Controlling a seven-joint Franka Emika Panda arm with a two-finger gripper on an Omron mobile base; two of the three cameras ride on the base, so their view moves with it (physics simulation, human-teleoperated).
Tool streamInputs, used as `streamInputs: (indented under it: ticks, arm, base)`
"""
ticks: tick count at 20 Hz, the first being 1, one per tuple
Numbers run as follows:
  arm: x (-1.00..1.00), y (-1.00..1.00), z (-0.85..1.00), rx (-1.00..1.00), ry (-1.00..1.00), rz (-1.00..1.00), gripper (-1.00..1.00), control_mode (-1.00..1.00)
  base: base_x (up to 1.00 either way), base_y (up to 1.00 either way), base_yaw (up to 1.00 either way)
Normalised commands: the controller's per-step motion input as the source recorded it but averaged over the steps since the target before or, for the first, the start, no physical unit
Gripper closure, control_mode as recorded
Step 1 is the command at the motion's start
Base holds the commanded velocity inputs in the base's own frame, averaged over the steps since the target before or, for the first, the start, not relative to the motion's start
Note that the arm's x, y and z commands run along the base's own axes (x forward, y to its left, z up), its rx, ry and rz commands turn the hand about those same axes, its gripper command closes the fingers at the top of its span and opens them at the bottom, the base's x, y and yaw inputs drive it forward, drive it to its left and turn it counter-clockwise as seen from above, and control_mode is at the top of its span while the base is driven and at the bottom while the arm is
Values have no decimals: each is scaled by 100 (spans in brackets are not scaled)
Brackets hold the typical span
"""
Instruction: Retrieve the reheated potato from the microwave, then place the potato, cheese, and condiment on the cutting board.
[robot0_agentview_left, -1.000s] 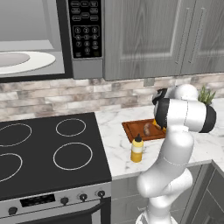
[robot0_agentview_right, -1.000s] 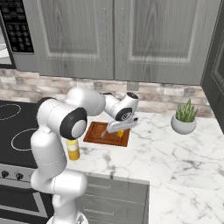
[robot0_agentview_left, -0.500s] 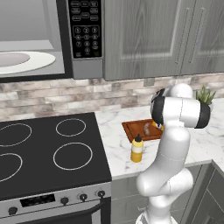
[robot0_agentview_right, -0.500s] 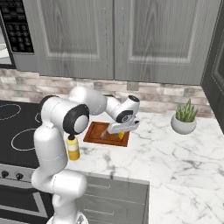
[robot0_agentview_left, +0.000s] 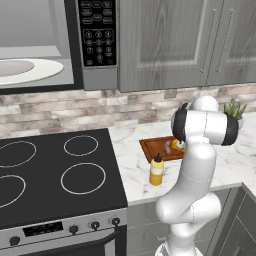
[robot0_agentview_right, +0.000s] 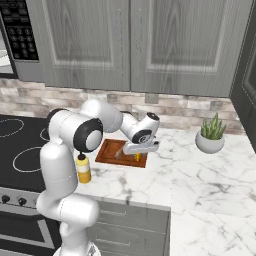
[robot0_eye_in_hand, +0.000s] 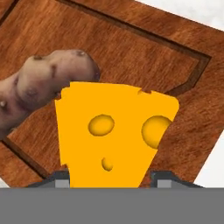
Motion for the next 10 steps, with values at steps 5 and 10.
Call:
streamInputs:
  ticks: [5, 10]
  arm:
    - [0, 5, 1, 0, 0, -6, -100, -100]
    - [-46, 2, 50, 1, -9, -4, -100, -100]
  base:
    - [0, 0, 0]
    - [0, 0, 0]
